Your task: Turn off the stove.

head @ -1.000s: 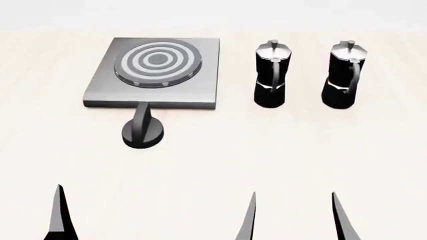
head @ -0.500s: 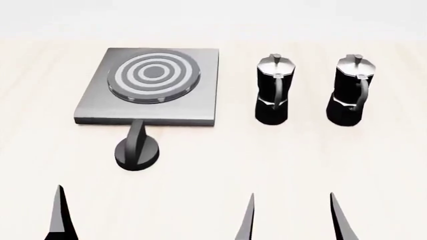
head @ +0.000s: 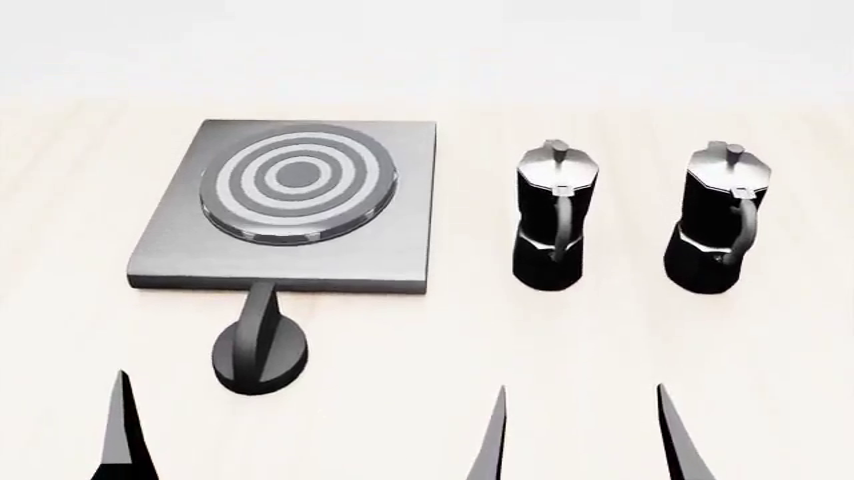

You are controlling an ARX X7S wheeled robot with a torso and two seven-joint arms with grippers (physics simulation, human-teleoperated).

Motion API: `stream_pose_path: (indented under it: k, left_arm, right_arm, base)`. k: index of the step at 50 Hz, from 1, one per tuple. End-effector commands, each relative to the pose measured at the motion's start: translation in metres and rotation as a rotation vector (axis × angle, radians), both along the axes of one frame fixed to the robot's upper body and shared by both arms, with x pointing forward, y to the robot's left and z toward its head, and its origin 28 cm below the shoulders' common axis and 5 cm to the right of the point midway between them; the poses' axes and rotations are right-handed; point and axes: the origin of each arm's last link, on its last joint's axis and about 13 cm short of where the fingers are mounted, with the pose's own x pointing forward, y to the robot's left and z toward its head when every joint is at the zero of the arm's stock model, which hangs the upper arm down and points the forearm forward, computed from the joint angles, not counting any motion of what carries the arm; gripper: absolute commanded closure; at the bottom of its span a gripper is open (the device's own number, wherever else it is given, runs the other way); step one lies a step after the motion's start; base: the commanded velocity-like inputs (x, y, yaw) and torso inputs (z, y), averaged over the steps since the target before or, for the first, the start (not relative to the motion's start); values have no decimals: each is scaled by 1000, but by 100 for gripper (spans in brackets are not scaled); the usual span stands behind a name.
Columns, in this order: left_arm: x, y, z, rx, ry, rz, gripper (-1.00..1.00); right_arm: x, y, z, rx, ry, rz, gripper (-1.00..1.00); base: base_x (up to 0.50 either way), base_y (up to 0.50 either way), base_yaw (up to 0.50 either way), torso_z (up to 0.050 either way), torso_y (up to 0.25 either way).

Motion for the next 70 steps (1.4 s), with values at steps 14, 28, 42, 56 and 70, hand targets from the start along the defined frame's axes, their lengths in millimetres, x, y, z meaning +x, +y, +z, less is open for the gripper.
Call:
stream_pose_path:
  k: [14, 28, 42, 56, 70]
  left_arm:
    - [0, 1, 2, 5, -16, 4, -100]
    - [0, 2, 2, 4, -13, 5, -100]
    - [0, 2, 1, 3, -10, 5, -100]
    - [0, 1, 1, 3, -7, 2, -100]
    - [0, 1, 0, 7, -7, 3, -100]
  right_arm:
    - [0, -1, 0, -9, -4, -7, -100]
    - [0, -1, -1, -11, -3, -6, -100]
    - [0, -1, 0, -11, -3, -7, -100]
    - [0, -1, -1, -11, 1, -5, -100]
    - [1, 0, -2, -32, 11, -2, -100]
  base:
    - [205, 0, 0, 0, 0]
    - [206, 0, 0, 0, 0]
    - [207, 0, 0, 0, 0]
    - [206, 0, 0, 0, 1]
    - [108, 0, 0, 0, 0]
